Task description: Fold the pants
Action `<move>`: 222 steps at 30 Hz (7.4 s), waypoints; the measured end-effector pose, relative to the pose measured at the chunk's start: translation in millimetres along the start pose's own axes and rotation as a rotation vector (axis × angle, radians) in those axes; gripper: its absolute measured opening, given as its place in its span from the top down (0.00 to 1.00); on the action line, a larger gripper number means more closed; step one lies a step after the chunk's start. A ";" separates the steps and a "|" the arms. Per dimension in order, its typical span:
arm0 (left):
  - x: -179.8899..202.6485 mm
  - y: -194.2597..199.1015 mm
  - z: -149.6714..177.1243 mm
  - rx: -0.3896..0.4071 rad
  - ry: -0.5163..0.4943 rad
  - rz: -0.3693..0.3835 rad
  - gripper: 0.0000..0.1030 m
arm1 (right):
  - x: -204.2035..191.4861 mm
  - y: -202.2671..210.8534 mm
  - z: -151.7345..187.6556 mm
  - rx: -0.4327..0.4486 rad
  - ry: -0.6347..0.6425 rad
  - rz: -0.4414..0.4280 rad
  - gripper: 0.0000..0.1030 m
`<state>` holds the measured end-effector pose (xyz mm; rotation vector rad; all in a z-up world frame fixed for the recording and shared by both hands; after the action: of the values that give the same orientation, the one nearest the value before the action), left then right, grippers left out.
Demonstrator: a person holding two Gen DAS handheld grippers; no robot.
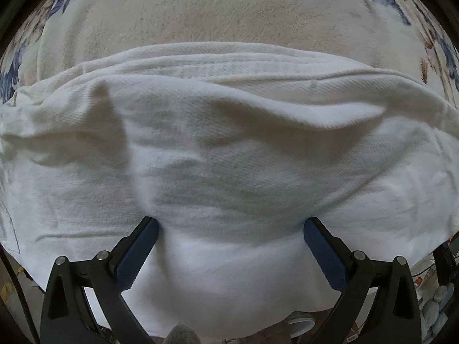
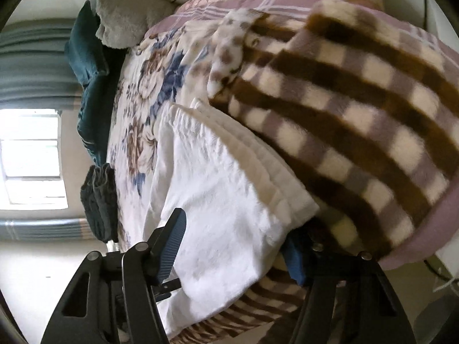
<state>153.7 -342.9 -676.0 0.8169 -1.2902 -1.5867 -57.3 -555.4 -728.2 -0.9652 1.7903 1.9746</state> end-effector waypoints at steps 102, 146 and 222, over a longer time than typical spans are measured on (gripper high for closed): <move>-371.5 58.3 70.9 0.154 0.368 -0.406 0.00 | -318.3 -203.1 334.8 -0.264 0.549 0.109 0.95; -318.6 8.4 42.8 0.178 0.377 0.170 0.89 | -256.7 -225.9 297.2 -0.521 0.585 0.603 0.37; -549.6 59.9 139.2 0.803 1.088 0.381 0.79 | -376.0 -361.3 470.7 -0.520 0.993 0.875 0.37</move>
<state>247.0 215.9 -611.5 1.5071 -1.0852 -0.1224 315.4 39.3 -758.1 -1.7693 2.5630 2.8883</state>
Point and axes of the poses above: each gripper's, at about its wrist camera, not at the fingertips, and y roughly against the way its jaws point, x to its right, z to its underside, the point moved 7 cm from there along -y, roughly the way its jaws point, and after that the axes turned 3 degrees about z, right-handed, at the moved point
